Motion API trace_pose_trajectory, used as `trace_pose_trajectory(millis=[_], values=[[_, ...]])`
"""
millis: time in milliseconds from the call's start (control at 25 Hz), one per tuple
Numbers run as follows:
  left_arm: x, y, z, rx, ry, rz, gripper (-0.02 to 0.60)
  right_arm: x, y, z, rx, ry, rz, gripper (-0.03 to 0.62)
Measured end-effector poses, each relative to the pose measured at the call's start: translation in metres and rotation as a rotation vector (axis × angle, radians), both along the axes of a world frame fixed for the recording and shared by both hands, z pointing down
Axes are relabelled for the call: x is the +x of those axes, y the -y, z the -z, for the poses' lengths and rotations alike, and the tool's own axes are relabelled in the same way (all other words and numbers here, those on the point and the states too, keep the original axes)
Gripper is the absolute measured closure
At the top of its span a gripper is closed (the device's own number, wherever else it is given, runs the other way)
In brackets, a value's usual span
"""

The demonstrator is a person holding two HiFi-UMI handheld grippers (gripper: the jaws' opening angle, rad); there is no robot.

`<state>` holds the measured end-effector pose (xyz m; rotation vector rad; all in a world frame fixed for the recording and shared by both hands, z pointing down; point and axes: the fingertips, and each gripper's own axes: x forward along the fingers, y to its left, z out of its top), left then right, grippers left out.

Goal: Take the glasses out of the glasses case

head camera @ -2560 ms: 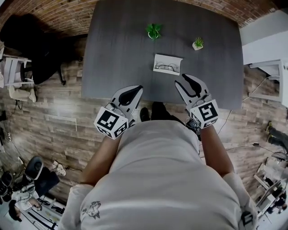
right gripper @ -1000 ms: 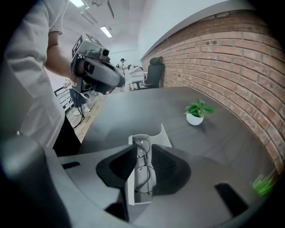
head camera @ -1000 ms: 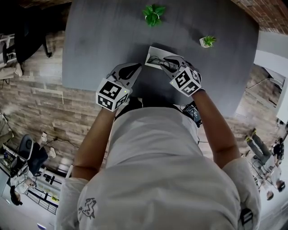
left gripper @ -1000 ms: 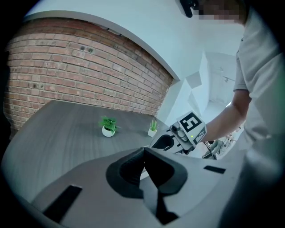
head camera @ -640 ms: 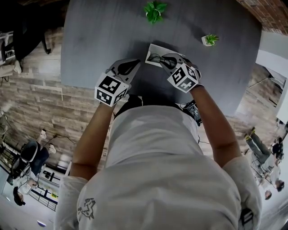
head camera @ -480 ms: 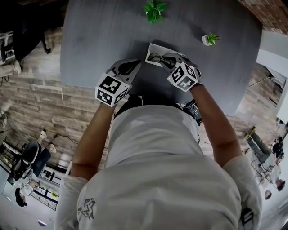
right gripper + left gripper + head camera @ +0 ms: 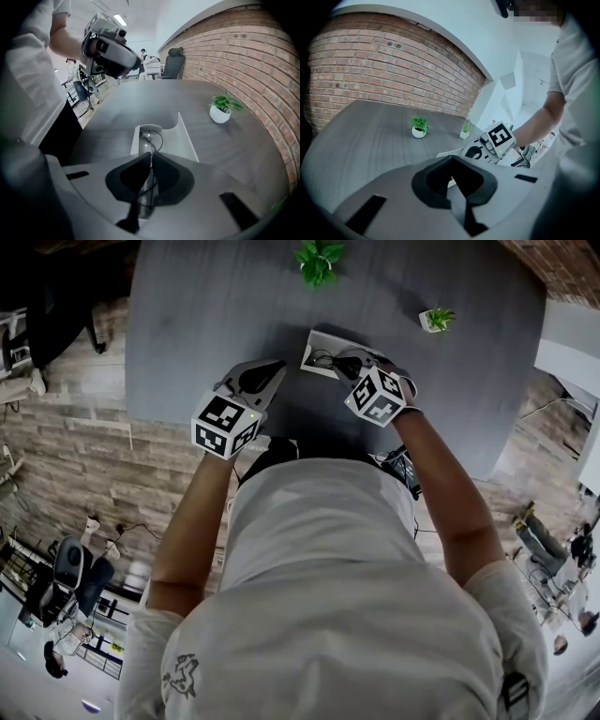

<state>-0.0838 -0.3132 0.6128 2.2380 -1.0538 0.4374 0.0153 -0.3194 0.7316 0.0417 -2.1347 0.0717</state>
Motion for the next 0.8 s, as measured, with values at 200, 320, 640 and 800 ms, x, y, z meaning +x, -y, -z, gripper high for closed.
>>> trace_pose_trajectory(millis=[200, 320, 640, 800], values=[[-0.001, -0.004, 0.002, -0.002, -0.007, 0.017, 0.571, 0.004, 0.000, 0.003, 0.020, 0.004, 0.005, 0.579], [-0.003, -0.006, 0.004, 0.003, -0.006, 0.018, 0.571, 0.006, 0.003, 0.005, 0.043, 0.000, 0.007, 0.580], [-0.005, -0.016, 0.016, 0.026, -0.004, 0.009, 0.571, 0.011, 0.011, 0.031, 0.114, 0.025, -0.018, 0.582], [-0.005, -0.020, 0.024, 0.046, -0.006, -0.005, 0.571, 0.010, 0.014, 0.046, 0.142, 0.043, -0.047, 0.582]])
